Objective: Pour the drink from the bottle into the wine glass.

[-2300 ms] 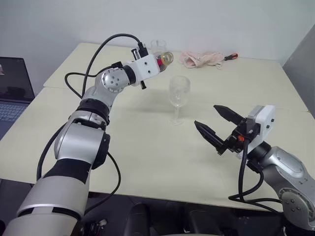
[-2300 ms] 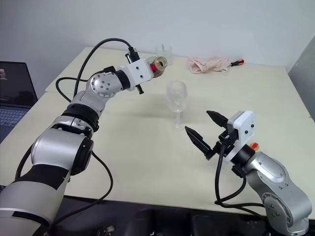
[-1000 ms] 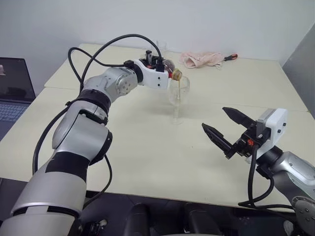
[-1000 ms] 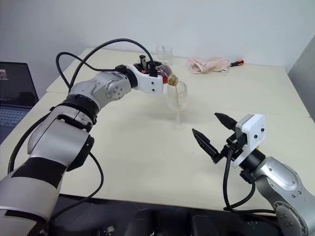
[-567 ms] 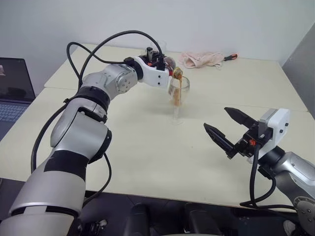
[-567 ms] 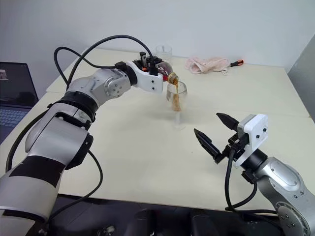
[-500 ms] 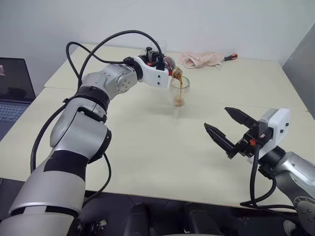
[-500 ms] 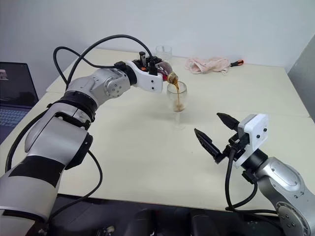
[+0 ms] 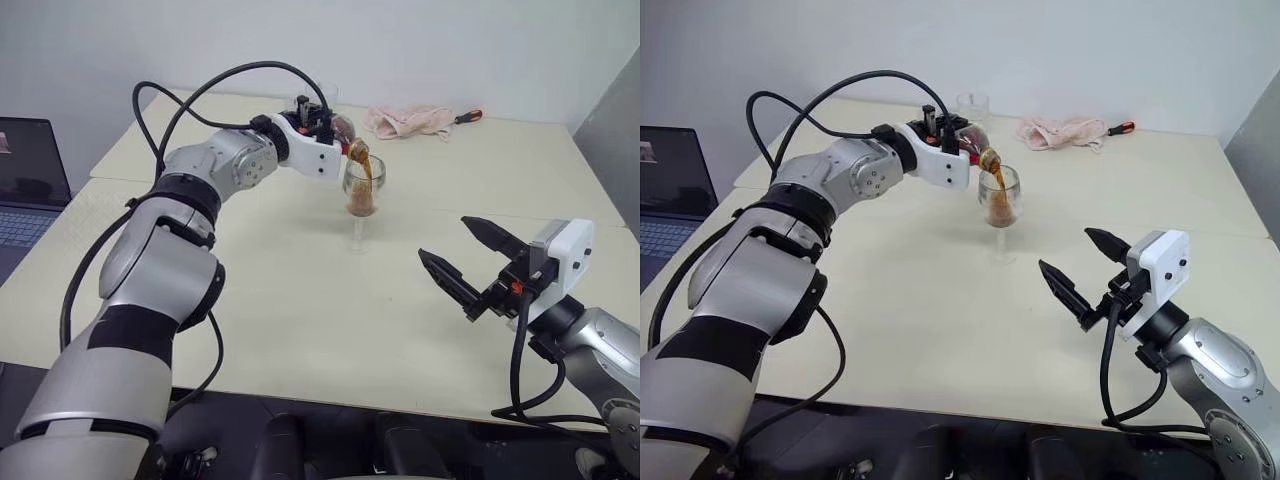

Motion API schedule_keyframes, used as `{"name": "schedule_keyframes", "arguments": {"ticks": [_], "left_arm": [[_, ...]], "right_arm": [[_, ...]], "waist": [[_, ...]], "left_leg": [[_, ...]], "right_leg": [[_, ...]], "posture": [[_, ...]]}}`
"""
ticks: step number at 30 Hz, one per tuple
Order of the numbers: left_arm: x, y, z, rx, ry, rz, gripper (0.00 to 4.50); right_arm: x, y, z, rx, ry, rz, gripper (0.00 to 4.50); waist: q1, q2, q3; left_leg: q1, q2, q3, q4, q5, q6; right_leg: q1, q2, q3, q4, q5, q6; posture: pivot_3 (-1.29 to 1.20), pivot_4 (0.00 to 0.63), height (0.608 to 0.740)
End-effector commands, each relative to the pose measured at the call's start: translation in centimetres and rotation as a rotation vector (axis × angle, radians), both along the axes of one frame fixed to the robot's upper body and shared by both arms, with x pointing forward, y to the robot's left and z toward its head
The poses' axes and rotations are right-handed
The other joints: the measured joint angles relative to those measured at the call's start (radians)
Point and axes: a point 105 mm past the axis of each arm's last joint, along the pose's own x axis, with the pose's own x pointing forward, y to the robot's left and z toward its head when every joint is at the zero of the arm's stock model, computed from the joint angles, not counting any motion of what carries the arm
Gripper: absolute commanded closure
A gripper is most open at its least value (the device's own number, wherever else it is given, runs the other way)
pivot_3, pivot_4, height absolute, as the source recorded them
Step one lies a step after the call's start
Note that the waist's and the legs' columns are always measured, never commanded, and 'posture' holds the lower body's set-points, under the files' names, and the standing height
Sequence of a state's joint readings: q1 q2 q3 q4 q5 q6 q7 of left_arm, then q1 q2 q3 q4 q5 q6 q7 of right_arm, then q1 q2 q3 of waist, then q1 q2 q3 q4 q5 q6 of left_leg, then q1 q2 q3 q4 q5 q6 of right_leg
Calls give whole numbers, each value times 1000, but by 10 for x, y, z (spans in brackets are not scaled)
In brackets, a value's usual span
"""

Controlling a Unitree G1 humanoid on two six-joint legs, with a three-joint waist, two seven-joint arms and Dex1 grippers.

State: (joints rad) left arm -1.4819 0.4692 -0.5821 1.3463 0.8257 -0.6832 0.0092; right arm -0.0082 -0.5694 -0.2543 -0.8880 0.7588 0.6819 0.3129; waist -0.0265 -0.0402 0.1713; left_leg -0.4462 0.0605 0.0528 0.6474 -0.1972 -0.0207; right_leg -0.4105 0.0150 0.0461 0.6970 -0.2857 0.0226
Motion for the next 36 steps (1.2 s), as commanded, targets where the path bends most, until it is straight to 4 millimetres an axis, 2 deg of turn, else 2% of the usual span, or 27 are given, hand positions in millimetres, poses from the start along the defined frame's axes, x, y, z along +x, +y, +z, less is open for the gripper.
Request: {"name": "schedule_keyframes", "arguments": {"ticks": [1,36], "left_arm": [[-3,-2,29,-32,-73,-13,3761],[0,13,36,15,-99,41,3761]], "right_arm": [[-2,-4,10,-3,-53,-14,0],[1,-7,10,-40,-62,-7,0]], "waist": [[0,0,0],[0,0,0]], "left_leg": [[0,0,0,0,0,0],[0,0,0,1,0,0]], "right_leg": [[0,0,0,0,0,0],[0,0,0,1,1,-2]], "posture": [[0,150,740],[0,150,740]]}}
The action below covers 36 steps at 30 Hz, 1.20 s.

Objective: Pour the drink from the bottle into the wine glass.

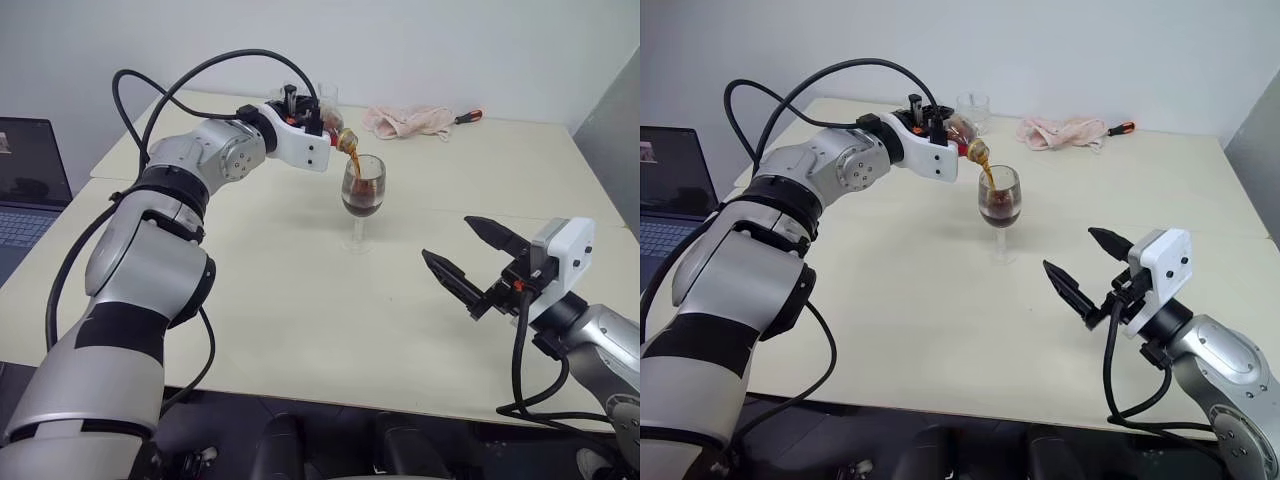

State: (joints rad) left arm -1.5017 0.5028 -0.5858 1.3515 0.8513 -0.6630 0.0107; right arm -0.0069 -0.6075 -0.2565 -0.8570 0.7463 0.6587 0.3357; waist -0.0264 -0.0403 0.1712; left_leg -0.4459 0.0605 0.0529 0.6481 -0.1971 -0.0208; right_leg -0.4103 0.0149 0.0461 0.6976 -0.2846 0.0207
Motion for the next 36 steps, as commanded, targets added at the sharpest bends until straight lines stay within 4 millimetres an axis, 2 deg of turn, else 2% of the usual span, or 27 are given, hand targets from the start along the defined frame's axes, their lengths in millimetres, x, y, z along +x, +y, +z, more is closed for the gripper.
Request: {"name": "schedule_keyframes", "arguments": {"ticks": [1,8,13,20,25,29,31,35,36], "left_arm": [[-3,-2,26,-11,-72,-12,3761],[-3,-2,22,-32,-52,-13,3761],[-2,-6,15,-176,57,-26,3761],[-2,-4,6,-478,283,-63,3761],[1,21,-22,-847,471,-52,3762],[4,66,-45,-1200,513,32,3762],[4,76,-52,-1269,522,51,3762],[-4,117,-79,-1429,499,139,3762],[-6,121,-83,-1449,497,149,3762]], "right_arm": [[-2,-2,11,-6,-63,-2,0],[-1,-2,12,-9,-70,-1,0],[0,4,21,11,-96,22,0],[3,17,30,12,-117,73,0],[13,26,50,27,-156,122,0],[22,42,57,-12,-131,183,0],[20,48,61,-2,-123,227,0],[11,73,43,-60,11,388,0],[10,77,39,-78,31,402,0]], "waist": [[0,0,0],[0,0,0],[0,0,0],[-2,0,0],[-7,0,0],[-9,1,0],[-5,0,0],[-3,0,0],[-3,0,0]], "left_leg": [[0,0,0,0,0,0],[0,0,0,0,0,0],[0,0,0,0,0,0],[1,0,0,0,0,0],[6,1,2,0,0,0],[8,2,3,0,0,0],[8,2,2,-1,0,0],[8,2,2,-1,0,0],[8,2,2,-1,0,0]], "right_leg": [[0,0,0,0,0,0],[0,0,0,0,0,0],[0,0,0,0,0,0],[0,0,0,1,0,0],[4,0,2,2,0,0],[5,0,2,2,0,-1],[4,1,2,3,0,-1],[5,0,1,3,0,-1],[5,0,1,3,0,-1]], "posture": [[0,150,740],[0,150,740],[0,150,740],[0,150,740],[0,150,740],[0,150,740],[0,150,740],[0,150,740],[0,150,740]]}}
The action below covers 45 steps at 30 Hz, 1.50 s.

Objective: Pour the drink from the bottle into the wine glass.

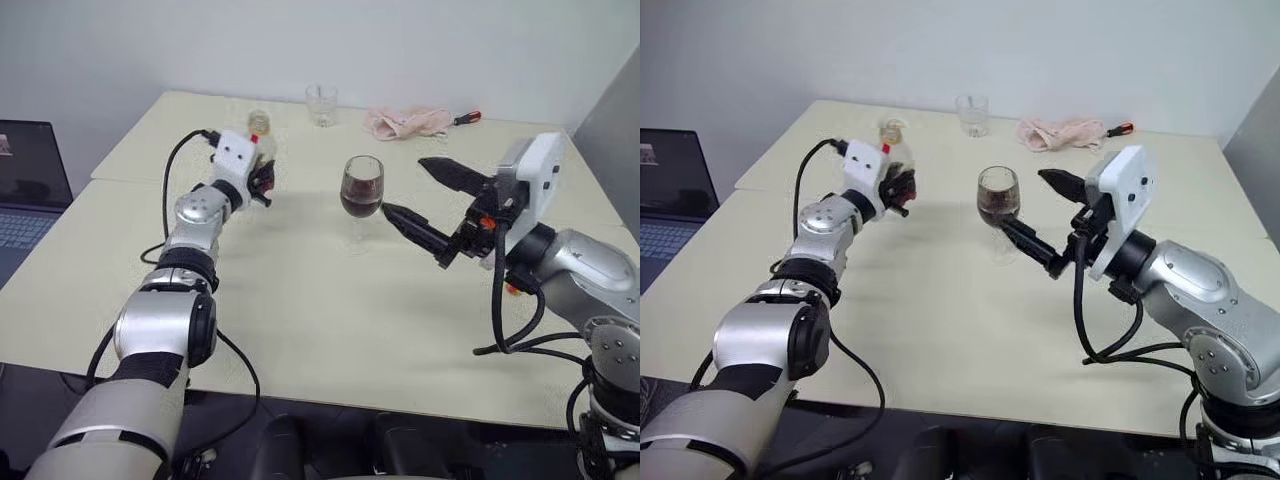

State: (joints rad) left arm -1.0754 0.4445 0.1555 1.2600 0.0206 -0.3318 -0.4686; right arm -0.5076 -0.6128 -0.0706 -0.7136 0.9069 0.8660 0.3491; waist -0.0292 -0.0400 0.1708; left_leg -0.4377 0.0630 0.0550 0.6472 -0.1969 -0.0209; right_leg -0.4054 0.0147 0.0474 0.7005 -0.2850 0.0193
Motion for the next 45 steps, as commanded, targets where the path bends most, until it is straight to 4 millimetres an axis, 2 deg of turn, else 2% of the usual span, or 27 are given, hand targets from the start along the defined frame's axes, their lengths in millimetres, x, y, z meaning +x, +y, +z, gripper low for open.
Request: {"name": "schedule_keyframes", "arguments": {"ticks": [1,4,10,16,24,27,28,36,38,42,45], "left_arm": [[-6,21,11,-90,-71,58,3762],[-15,30,-2,-114,-78,70,3762],[-29,53,-17,-231,-94,154,3762],[-41,52,-31,-270,-86,130,3762],[-50,61,-50,-321,-39,191,1086],[-55,61,-56,-317,-33,201,173],[-57,62,-57,-318,-34,203,58],[-73,66,-49,-302,-32,187,58],[-82,64,-39,-287,-33,132,58],[-103,72,-21,-285,-10,60,58],[-117,74,-11,-213,52,-14,58]], "right_arm": [[-9,16,-10,-59,63,90,0],[11,25,-25,-77,150,8,0],[18,44,-30,-65,192,27,0],[27,48,-32,-93,199,-3,0],[24,54,-33,-91,213,40,0],[24,54,-34,-106,207,45,0],[25,54,-34,-113,205,46,0],[21,54,-38,-146,192,84,0],[21,51,-41,-167,186,87,0],[25,41,-42,-194,179,81,0],[28,34,-43,-205,179,73,0]], "waist": [[0,0,0],[0,-1,-1],[0,-1,-1],[1,-1,-1],[-1,-1,-1],[-2,-1,-1],[-2,-1,-1],[-2,-1,-1],[-3,-1,-1],[-4,-1,-1],[-4,-1,-1]], "left_leg": [[0,1,0,0,0,0],[0,1,0,1,0,0],[0,1,0,1,0,0],[0,1,0,1,0,0],[1,1,0,0,0,0],[1,1,0,0,0,0],[1,1,0,0,0,0],[1,2,0,-1,0,0],[1,2,0,-1,0,0],[1,4,-1,-1,0,0],[2,3,-1,-2,0,0]], "right_leg": [[0,-1,0,0,0,0],[0,-2,0,1,0,0],[0,-2,0,2,0,0],[0,-3,0,2,0,0],[0,-2,0,2,0,0],[0,-2,0,2,0,0],[0,-2,0,2,0,0],[0,-2,0,2,0,0],[0,-2,0,2,0,0],[0,-2,0,1,0,0],[0,-2,0,2,-1,-1]], "posture": [[0,150,740],[0,150,740],[0,150,740],[0,150,740],[0,150,740],[0,150,740],[0,150,740],[0,150,740],[0,150,740],[0,150,740],[0,150,740]]}}
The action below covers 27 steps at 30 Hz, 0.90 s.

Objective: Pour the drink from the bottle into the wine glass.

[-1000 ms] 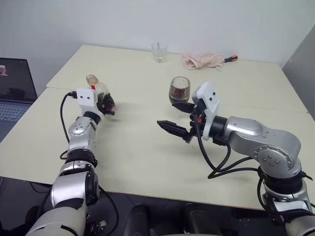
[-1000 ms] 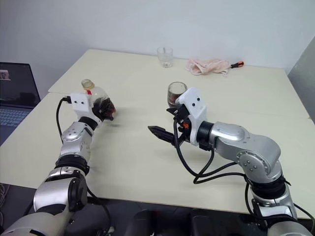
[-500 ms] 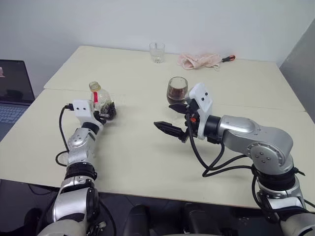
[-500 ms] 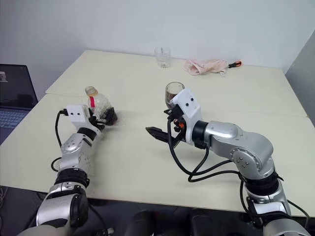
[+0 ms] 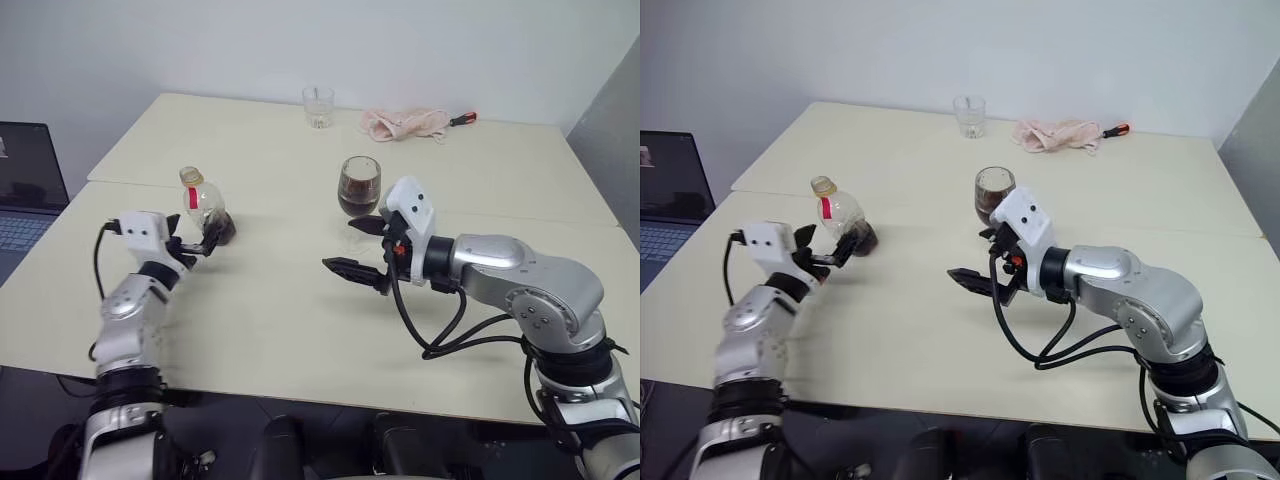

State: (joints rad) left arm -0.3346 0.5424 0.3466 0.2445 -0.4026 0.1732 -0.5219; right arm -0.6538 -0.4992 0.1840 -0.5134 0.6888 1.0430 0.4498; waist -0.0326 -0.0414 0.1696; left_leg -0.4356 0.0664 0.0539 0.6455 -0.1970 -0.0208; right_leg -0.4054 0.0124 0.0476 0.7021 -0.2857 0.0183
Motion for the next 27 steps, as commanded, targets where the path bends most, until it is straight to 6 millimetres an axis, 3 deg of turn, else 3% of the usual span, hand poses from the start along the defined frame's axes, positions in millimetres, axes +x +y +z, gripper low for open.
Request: {"name": "schedule_keyframes", "arguments": {"ticks": [1,5,7,11,15,19,22,27], "left_arm": [[-16,2,39,90,-13,-114,58],[-35,5,93,168,-11,-241,58],[-54,-15,109,171,45,-432,58],[-76,-39,110,202,180,-633,58],[-83,-64,137,258,118,-757,58],[-82,-64,146,261,97,-789,58],[-79,-59,139,260,126,-791,58],[-75,-57,141,256,108,-791,58]], "right_arm": [[2,-9,9,0,-48,4,0],[4,-31,11,-10,-50,-6,0],[7,-49,17,4,-52,-31,0],[18,-82,33,25,-75,-104,0],[22,-129,44,-18,-87,-155,0],[25,-160,45,-52,-76,-175,0],[30,-171,40,-75,-74,-211,0],[30,-164,41,-44,-79,-183,0]], "waist": [[0,0,0],[1,-1,0],[3,-1,1],[3,2,2],[6,2,3],[2,2,3],[-7,4,3],[-9,4,4]], "left_leg": [[0,0,0,0,0,0],[0,0,0,-1,0,0],[0,0,-1,-1,0,0],[1,-2,0,-2,0,0],[1,-2,2,-2,0,0],[1,-3,3,-3,0,0],[2,-3,3,-4,0,1],[2,0,1,-4,0,0]], "right_leg": [[0,0,0,0,0,0],[0,0,-1,-1,-2,-2],[0,0,-2,-2,-2,-2],[1,-5,-1,-5,-3,-1],[1,-5,-1,-5,-4,-1],[1,-2,-1,-5,-5,-2],[0,0,2,-4,-6,-2],[-1,2,-1,-2,-8,-4]], "posture": [[0,150,740],[0,150,740],[0,150,740],[0,150,740],[0,150,740],[0,150,740],[0,150,740],[0,150,740]]}}
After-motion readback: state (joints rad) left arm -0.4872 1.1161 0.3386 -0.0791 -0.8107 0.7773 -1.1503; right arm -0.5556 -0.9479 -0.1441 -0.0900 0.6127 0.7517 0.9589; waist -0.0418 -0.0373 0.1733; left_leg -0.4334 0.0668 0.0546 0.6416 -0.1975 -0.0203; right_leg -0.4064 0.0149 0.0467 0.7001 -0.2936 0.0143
